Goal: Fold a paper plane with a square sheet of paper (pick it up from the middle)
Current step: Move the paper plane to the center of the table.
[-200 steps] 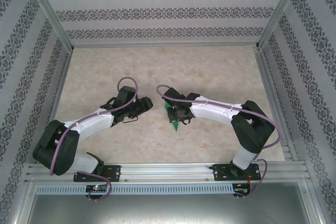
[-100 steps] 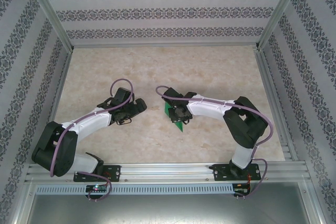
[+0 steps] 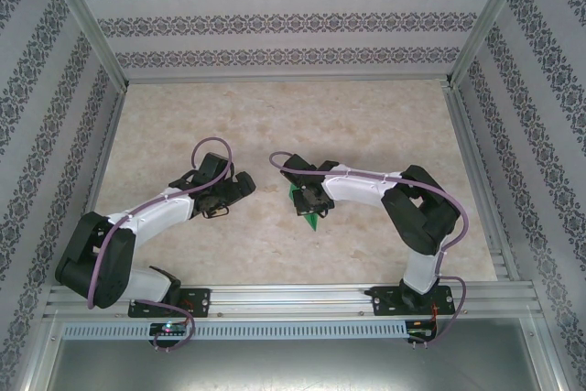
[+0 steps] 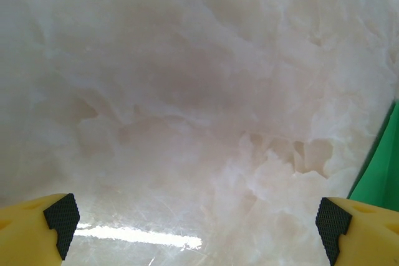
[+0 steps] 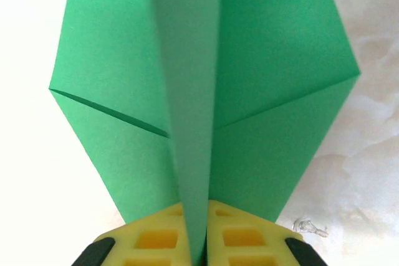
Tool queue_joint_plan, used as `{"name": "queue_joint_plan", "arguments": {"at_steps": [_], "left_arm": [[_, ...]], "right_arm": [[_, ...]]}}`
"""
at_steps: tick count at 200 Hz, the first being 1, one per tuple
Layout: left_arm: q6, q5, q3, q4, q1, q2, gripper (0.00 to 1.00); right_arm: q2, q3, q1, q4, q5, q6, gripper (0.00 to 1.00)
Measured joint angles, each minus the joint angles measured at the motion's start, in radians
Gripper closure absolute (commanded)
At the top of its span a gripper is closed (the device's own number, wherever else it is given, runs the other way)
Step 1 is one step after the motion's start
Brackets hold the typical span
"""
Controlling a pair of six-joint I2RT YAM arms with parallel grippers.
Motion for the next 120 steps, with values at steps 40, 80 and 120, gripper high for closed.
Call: {"name": "queue_joint_plan", "arguments": {"at_steps": [40,80,120], "left_arm": [[0.023,0.000,0.000,-0.011,0.025,-0.016,0.00],[0.056,0.005,0.001,-0.013,0.051,-0.025,0.00],[0.092,0.030,0.033,-0.024,0.064,-0.019,0.00]], "right_arm": [[0.000,0.039,-0.064,0.026,-0.026,-0.016,0.92],[0.107,0.239,-0.138,0.067,-0.081,-0.047,0.92],[0.261,0.425,-0.176,0.049,-0.109,-0.075,0.89]]}}
